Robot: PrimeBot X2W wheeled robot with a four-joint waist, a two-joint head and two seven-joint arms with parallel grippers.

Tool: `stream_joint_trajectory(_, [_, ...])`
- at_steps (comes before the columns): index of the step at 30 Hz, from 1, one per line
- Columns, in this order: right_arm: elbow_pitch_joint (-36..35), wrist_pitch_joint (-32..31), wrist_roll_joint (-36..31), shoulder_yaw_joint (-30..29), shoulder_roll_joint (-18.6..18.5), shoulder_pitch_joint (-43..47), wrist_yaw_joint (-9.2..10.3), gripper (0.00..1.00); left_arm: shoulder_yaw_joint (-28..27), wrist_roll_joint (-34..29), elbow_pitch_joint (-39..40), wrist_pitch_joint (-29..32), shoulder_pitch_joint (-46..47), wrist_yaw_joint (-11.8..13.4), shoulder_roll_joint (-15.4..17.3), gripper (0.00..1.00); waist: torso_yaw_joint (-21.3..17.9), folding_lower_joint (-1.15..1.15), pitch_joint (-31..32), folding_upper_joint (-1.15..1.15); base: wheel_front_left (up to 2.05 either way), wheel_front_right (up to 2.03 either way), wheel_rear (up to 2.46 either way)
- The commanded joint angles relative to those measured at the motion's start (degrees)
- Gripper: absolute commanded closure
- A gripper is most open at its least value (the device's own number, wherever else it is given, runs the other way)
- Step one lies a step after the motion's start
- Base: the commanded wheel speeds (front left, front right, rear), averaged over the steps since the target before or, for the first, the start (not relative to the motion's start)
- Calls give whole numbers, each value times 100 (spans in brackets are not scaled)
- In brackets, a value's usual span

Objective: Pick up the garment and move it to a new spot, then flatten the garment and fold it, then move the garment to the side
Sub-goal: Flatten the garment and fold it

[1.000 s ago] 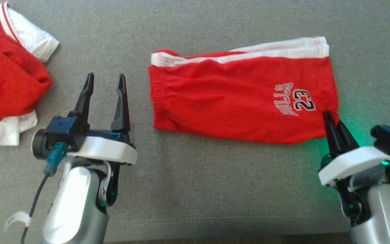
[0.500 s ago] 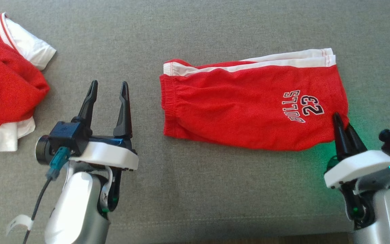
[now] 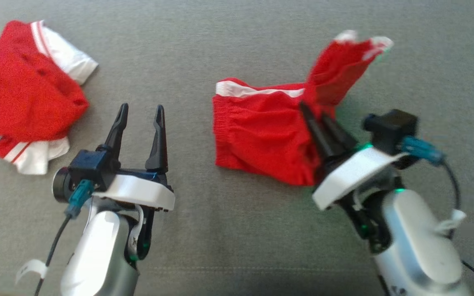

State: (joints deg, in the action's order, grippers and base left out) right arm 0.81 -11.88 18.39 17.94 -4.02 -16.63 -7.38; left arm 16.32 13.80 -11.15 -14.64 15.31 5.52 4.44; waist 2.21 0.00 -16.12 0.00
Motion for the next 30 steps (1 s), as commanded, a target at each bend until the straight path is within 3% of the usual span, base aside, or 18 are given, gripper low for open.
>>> stream_joint_trajectory(1, [-74, -38, 90, 325, 56, -233, -11, 100, -123, 27, 166, -17, 46, -4, 37, 0, 165, 0, 16, 0, 0, 0, 0])
stream_joint_trajectory(8, [825, -11, 459, 1397, 102, -532, -11, 100, -22, 116, 117, -28, 64, 2, -38, 0, 546, 0, -78, 0, 0, 0, 0])
stream_joint_trajectory(13, [1359, 75, 574, 1713, 108, -630, -11, 100, 5, 137, 87, -33, 78, 18, -67, 0, 641, 0, -164, 0, 0, 0, 0])
stream_joint_trajectory(14, [1418, 115, 588, 1738, 109, -649, -11, 95, 2, 129, 91, -33, 85, 28, -70, 0, 639, 0, -178, 0, 0, 0, 0])
stream_joint_trajectory(15, [1460, 168, 593, 1757, 109, -670, -11, 35, -2, 123, 105, -34, 90, 36, -74, 0, 631, 0, -193, 0, 0, 0, 0])
stream_joint_trajectory(16, [1478, 245, 590, 1765, 109, -691, -11, 0, -11, 121, 122, -34, 91, 39, -76, 0, 615, 0, -204, 0, 0, 0, 0])
stream_joint_trajectory(26, [1036, 1236, 924, 1546, -66, -620, -11, 0, -98, 40, 174, -35, 48, 35, -18, 0, 290, 0, -87, 0, 0, 0, 0])
stream_joint_trajectory(30, [889, 1531, 757, 838, -197, -429, -11, 0, -132, 23, 178, -35, 10, 50, 30, 0, 153, 0, 22, 0, 0, 0, 0])
